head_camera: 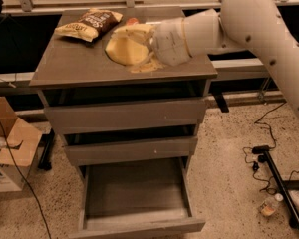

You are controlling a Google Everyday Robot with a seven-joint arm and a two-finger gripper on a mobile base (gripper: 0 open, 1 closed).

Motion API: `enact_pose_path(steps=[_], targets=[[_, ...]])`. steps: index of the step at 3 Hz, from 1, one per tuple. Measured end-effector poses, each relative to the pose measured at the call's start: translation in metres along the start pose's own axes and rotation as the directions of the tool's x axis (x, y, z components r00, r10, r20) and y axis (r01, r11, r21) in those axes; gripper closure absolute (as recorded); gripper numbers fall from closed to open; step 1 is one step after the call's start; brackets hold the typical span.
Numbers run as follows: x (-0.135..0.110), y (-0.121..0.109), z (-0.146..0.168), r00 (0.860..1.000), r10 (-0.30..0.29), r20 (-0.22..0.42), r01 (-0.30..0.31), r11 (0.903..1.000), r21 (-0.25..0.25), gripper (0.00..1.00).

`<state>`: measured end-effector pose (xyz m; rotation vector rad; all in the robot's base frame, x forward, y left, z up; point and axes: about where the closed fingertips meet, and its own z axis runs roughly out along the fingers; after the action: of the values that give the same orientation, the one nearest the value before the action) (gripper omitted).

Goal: Pick sponge from bottom drawer and place on counter

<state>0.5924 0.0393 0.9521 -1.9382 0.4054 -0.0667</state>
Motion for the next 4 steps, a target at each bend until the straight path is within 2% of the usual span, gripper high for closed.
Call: enact_pose_path(steps=[1, 2, 3, 4], targets=[[-0.003, -0.009, 0.008, 1.000, -0.011, 0.017, 0.011, 0.9999, 0.005, 1.00], [0.012, -0.013, 0.011, 0.999, -0.032, -0.036, 0.032, 0.9995, -0.004, 1.00], [0.036, -0.021, 0.018, 0.996, -0.071, -0.062, 0.070, 0.9973, -0.021, 1.00], [0.066, -0.031, 0.030, 0.992, -0.103, -0.079, 0.102, 0.9946, -0.015, 1.00]])
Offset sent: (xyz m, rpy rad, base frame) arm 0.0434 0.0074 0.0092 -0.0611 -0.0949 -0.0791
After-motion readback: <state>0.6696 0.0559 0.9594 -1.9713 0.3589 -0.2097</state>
